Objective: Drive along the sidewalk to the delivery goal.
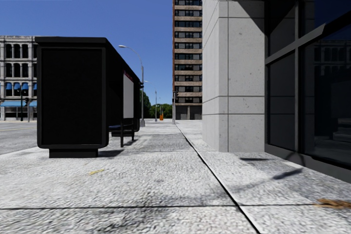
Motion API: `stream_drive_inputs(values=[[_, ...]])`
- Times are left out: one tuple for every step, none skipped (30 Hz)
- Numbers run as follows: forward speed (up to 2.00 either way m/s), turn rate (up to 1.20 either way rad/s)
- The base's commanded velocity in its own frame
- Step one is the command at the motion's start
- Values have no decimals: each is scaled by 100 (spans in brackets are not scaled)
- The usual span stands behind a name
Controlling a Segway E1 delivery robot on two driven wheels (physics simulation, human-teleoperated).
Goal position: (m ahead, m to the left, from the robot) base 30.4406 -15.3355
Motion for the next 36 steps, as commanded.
stream_drive_inputs(values=[[200, 0], [200, 0], [200, 0], [200, 0], [200, 0], [200, 0], [200, 0], [200, 0], [200, 0], [200, 0], [200, 0], [200, 0], [200, 0], [200, 0], [200, 0], [200, 0], [200, 0], [200, 0], [200, 0], [200, 0], [200, 0], [200, 0], [200, 0], [200, 0], [200, 0], [200, 0], [200, 0], [200, 0], [200, 0], [200, 0], [200, 0], [200, 0], [200, 0], [200, 0], [200, 0], [200, 0]])
